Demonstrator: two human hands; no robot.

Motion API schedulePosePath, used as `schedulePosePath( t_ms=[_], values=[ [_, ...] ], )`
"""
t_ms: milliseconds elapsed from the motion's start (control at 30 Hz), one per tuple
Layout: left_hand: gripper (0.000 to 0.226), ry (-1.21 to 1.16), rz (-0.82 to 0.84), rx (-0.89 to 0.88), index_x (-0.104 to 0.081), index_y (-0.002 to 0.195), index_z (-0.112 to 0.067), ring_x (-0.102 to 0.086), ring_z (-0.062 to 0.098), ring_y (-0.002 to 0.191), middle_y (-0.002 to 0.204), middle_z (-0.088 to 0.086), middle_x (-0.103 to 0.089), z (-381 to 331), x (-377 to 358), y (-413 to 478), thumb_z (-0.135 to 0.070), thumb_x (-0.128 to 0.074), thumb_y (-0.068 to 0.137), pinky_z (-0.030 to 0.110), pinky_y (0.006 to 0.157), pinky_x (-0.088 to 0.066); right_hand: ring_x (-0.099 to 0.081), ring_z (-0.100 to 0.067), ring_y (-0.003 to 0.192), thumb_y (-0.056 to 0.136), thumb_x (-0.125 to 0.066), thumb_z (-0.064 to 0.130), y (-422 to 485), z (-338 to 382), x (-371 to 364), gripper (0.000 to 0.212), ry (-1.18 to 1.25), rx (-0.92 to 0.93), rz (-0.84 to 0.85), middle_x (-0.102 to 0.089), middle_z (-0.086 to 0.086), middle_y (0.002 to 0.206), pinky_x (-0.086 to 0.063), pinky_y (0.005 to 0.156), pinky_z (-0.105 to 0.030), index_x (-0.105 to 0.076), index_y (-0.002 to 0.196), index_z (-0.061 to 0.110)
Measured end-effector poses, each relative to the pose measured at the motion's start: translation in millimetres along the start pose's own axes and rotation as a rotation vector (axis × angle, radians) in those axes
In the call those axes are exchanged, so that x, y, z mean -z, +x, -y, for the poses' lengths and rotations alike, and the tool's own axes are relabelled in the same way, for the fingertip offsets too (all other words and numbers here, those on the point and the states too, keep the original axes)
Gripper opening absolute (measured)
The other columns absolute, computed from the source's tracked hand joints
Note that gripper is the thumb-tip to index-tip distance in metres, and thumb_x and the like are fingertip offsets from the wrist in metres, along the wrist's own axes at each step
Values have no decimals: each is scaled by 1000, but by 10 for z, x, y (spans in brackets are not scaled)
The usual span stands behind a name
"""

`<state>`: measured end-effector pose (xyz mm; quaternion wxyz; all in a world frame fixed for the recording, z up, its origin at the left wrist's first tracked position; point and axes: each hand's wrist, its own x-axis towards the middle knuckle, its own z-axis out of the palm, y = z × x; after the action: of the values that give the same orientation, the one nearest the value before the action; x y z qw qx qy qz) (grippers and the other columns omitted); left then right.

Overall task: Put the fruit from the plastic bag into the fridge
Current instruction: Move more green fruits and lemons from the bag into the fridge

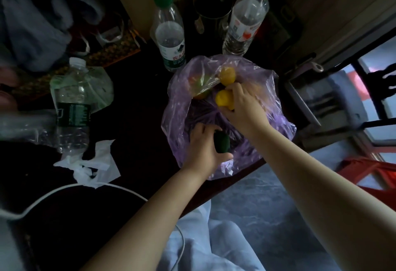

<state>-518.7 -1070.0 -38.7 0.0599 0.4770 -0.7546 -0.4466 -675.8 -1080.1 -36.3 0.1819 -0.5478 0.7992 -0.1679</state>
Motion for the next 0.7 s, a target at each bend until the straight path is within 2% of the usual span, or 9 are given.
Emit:
schedulePosePath(
  t_ms=[100,167,267,400,533,633,700],
  values=[
    [66,-44,-108,-43,-56,111,-12,-47,19,108,110,-3,-37,-46,51,-30,-24,-89,55,20,87,-36,-49,-32,113,83,-65,29,-154,39,127,51,97,-1,-82,-52,-10,124,-39,82,-35,-46,126,10],
    [65,-45,-161,-105,-58,109,-11,-47,18,106,109,0,-43,-85,96,-71,-23,-89,54,14,84,-33,-48,-28,114,82,-67,28,-295,69,238,51,141,9,-142,-52,-9,126,-39,85,-33,-48,126,11],
    [62,-53,-189,-177,-57,111,-10,-49,22,108,112,8,-50,-188,153,-198,-22,-87,58,18,87,-36,-47,-23,116,82,-67,28,-591,103,426,50,182,-23,-206,-51,-4,127,-38,83,-27,-49,127,16],
    [58,-38,-192,-291,-55,116,-10,-49,22,111,116,8,-50,-425,199,-532,-22,-83,67,17,90,-35,-47,-25,115,81,-67,28,-1157,146,672,48,181,-40,-314,-54,-3,123,-43,88,-34,-51,126,20],
    [57,-31,-208,-424,-53,117,-10,-50,21,111,116,6,-54,-721,207,-1031,-28,-80,71,31,93,-43,-52,-25,108,81,-67,27,-1902,232,917,44,185,-59,-457,-54,-3,117,-42,86,-27,-55,123,21],
    [54,-22,-182,-528,-53,115,-14,-51,19,109,114,3,-55,-982,200,-1490,-28,-80,71,30,89,-44,-56,-21,101,80,-67,24,-2571,338,1112,45,198,-70,-559,-53,-2,113,-47,84,-28,-57,123,21],
    [52,-6,-132,-597,-53,116,-16,-49,16,110,117,1,-54,-1142,185,-1763,-26,-78,72,21,88,-38,-55,-21,101,79,-67,22,-2975,392,1209,47,171,-79,-604,-52,-2,112,-49,83,-29,-57,124,21]
  ],
)
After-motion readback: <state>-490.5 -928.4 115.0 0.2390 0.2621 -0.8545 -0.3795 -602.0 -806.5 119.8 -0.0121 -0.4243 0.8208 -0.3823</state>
